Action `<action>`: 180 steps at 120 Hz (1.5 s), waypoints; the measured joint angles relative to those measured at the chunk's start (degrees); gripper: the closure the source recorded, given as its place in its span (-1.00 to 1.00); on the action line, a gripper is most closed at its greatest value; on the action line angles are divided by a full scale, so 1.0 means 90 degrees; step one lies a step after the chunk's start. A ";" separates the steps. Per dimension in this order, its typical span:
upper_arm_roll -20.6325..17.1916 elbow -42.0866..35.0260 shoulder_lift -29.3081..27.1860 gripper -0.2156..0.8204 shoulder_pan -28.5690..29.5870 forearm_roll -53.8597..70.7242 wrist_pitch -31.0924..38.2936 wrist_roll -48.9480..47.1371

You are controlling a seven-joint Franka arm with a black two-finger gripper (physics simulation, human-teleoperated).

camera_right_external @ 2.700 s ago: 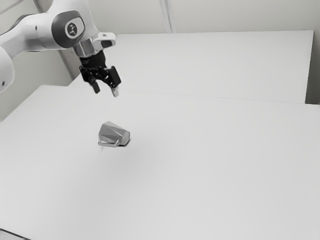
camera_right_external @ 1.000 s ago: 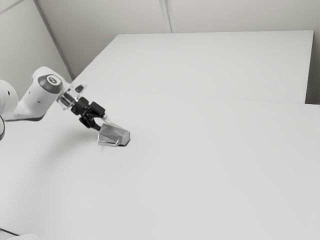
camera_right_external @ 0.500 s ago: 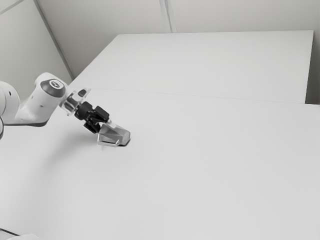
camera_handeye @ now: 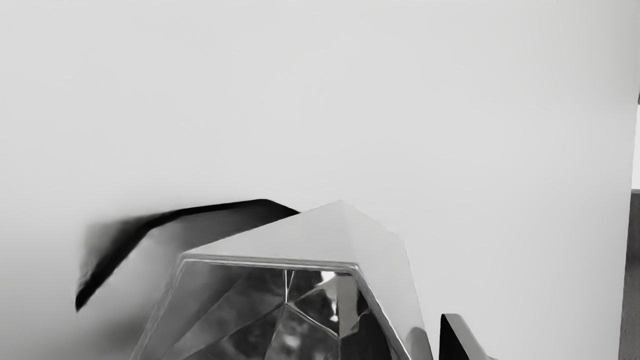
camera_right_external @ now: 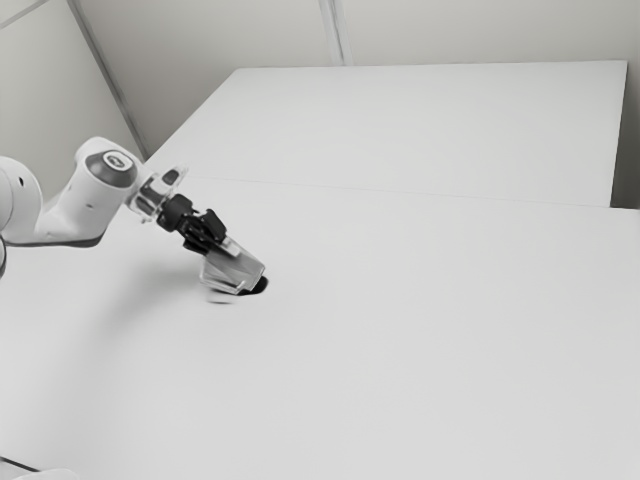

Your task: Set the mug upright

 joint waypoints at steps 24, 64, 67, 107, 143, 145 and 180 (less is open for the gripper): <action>-0.0095 0.0000 -0.0064 0.83 -0.0023 -0.0033 0.0024 -0.0049; 0.0035 -0.0029 -0.0517 0.90 -0.0327 0.0074 0.0064 -0.0166; 0.0154 -0.0090 -0.0673 0.91 -0.0495 0.0124 0.0089 -0.0185; 0.1578 -0.0927 -0.1989 0.91 -0.2758 0.1622 0.0872 -0.0803; 0.2894 -0.1604 -0.2490 0.91 -0.4749 0.4105 0.1526 -0.1931; 0.2906 -0.1622 -0.2492 0.91 -0.4769 0.4174 0.1553 -0.1994; 0.3137 -0.1739 -0.2371 0.91 -0.5167 0.4609 0.1785 -0.2903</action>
